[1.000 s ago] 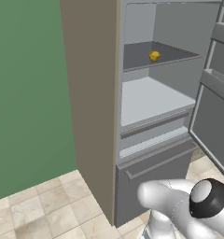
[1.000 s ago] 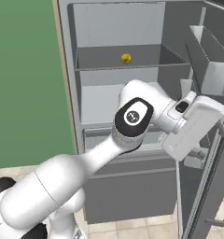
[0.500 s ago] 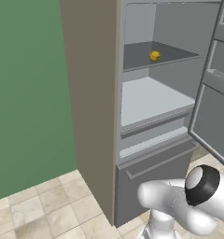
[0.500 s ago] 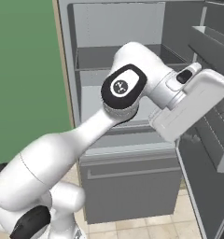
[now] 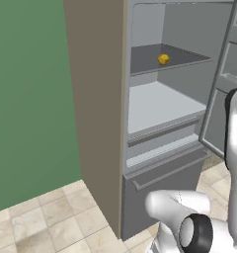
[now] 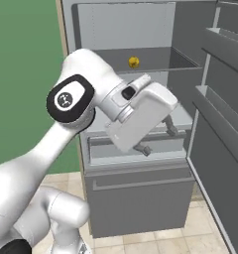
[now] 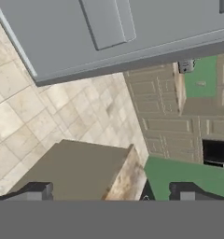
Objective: Retrieve a lemon from the fridge and place it on the cutting board with the fish.
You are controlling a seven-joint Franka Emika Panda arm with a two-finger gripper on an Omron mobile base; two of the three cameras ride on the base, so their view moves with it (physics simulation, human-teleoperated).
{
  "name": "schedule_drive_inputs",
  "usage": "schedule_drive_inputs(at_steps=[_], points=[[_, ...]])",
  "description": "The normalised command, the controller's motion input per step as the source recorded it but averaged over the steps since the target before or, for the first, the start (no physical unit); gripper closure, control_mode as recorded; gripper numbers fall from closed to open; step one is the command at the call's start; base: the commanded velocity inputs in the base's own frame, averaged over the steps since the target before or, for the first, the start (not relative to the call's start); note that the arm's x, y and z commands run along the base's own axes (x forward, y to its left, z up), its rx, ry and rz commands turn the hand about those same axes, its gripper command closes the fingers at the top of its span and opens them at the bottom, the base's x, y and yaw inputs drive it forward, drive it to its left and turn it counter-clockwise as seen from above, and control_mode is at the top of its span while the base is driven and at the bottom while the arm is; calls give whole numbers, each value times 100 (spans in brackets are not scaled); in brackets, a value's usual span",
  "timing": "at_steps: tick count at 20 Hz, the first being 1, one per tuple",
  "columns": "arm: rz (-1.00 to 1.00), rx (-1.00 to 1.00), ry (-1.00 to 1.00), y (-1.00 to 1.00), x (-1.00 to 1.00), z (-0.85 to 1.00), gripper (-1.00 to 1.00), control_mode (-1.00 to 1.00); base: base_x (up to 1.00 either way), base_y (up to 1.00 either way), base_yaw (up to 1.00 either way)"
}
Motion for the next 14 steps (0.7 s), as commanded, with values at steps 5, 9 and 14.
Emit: schedule_drive_inputs(at_steps=[5,9,14], points=[[-4,13,-5,100,57,-37,-100,-100,0,0,0],[-19,40,0,90,72,-47,-100,-100,0,0,0],[-22,61,0,71,59,-83,-100,-100,0,0,0]])
